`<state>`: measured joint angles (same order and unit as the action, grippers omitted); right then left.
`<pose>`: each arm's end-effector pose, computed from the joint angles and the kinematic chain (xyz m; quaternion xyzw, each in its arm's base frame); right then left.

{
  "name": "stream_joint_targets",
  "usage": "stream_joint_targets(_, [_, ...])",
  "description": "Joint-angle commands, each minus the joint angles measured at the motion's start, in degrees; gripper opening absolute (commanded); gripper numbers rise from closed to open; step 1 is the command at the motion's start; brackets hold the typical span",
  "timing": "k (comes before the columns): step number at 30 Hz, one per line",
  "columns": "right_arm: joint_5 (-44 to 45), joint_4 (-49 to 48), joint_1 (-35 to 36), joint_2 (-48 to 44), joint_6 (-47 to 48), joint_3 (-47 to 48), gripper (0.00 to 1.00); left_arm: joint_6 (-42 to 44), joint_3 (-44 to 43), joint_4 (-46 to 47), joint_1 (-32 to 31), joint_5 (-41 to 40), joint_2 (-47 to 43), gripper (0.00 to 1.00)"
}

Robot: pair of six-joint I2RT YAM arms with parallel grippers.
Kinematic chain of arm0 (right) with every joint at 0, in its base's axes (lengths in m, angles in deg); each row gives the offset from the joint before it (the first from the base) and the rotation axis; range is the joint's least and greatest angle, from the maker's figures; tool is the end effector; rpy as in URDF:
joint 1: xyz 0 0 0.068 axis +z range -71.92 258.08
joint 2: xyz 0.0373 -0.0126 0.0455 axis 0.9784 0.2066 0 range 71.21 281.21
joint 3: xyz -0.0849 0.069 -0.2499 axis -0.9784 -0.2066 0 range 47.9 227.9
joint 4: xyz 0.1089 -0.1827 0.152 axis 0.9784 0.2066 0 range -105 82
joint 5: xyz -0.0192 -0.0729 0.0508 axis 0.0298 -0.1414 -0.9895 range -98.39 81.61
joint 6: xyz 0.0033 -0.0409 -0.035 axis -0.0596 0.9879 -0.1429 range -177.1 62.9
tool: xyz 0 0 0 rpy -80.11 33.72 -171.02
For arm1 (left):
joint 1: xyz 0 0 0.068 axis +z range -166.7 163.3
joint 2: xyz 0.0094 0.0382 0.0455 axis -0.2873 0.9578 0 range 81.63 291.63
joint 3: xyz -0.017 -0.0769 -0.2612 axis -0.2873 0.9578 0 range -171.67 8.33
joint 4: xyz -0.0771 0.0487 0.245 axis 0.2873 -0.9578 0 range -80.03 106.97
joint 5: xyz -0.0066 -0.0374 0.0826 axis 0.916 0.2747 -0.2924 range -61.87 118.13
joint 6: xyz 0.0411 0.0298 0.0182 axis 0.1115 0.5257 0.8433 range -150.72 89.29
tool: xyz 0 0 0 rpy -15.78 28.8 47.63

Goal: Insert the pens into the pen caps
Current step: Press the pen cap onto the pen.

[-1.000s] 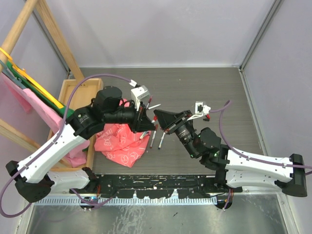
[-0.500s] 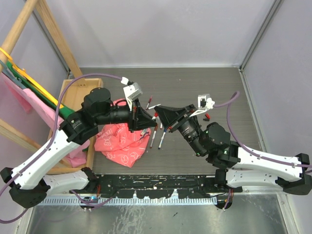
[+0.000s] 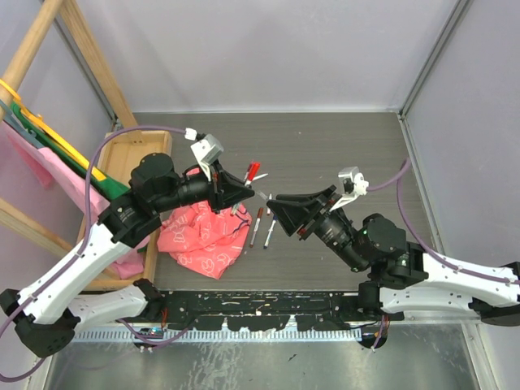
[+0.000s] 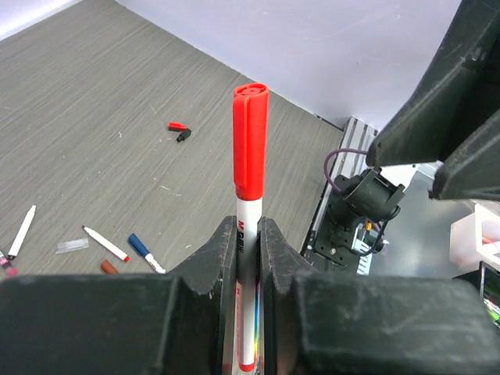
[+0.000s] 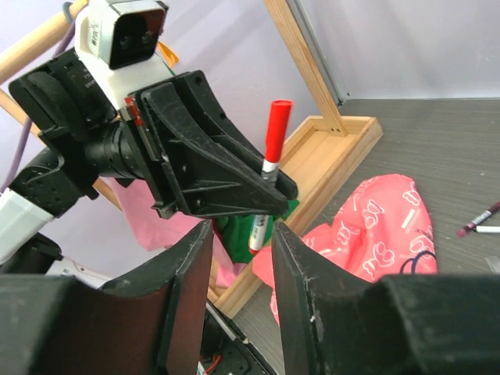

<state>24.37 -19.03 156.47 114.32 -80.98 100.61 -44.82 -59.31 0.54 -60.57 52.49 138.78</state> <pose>0.0510 0.1527 0.4184 -0.0747 0.6288 0.4778 0.6089 0.1430 -0.1579 0.4278 0.3230 0.6654 -0.4542 0.4966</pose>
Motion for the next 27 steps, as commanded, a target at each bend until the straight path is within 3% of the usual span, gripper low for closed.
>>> stream_joint_targets(1, [1.0,3.16,0.18,-3.93,-0.57,-2.46,0.43,0.29,1.18,4.74,-0.12,-0.34,-2.24,0.0])
stream_joint_targets(15, [6.07,11.19,0.14,-9.79,-4.29,-8.45,0.52,-0.9,6.25,7.11,-0.07,7.54,-3.74,0.0])
stream_joint_targets(23, [13.83,25.43,-0.5,-0.77,-8.86,-2.78,0.58,-2.66,8.13,2.14,-0.11,-2.75,0.17,0.0])
stream_joint_targets(27, [8.06,27.86,-6.95,4.2,-10.08,-2.71,0.59,-3.53,9.16,0.86,-0.08,-5.43,1.14,0.0])
